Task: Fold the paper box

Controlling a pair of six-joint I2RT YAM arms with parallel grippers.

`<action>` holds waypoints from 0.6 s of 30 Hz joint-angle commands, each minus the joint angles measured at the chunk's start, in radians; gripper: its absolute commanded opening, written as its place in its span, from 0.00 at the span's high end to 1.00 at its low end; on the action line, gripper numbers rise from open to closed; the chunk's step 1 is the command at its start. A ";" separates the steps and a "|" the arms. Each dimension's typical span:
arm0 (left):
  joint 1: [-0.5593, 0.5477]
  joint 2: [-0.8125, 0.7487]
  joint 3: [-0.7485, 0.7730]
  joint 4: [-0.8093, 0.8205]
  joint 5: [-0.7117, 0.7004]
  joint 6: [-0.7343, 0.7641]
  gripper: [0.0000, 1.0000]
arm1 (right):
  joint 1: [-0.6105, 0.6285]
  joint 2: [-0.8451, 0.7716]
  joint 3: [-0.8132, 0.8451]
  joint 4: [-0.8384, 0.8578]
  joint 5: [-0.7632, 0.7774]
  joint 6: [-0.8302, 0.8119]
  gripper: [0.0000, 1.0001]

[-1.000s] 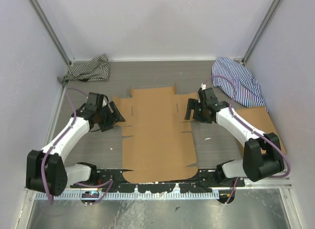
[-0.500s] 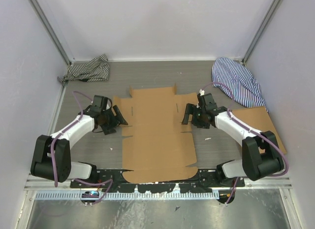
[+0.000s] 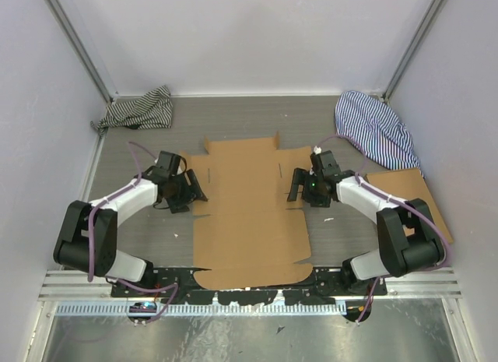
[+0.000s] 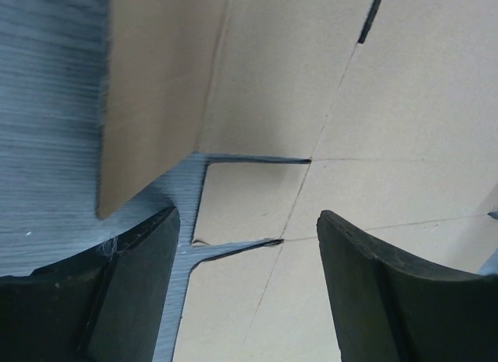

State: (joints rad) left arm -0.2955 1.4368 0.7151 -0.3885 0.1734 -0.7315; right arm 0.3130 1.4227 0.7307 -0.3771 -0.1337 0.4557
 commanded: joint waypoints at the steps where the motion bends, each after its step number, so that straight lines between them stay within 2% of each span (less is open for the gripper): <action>1: -0.031 0.070 0.021 0.004 -0.054 0.029 0.21 | 0.006 0.013 -0.006 0.059 -0.034 0.000 0.12; 11: -0.072 0.170 0.059 -0.016 -0.100 0.035 0.24 | 0.060 0.071 0.033 0.080 -0.058 0.001 0.17; 18: -0.087 0.200 0.072 -0.035 -0.115 0.036 0.26 | 0.099 0.032 0.078 0.039 -0.007 0.010 0.20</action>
State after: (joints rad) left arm -0.3649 1.5642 0.8307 -0.3862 0.1020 -0.7109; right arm 0.3733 1.4734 0.7551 -0.3309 -0.1314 0.4484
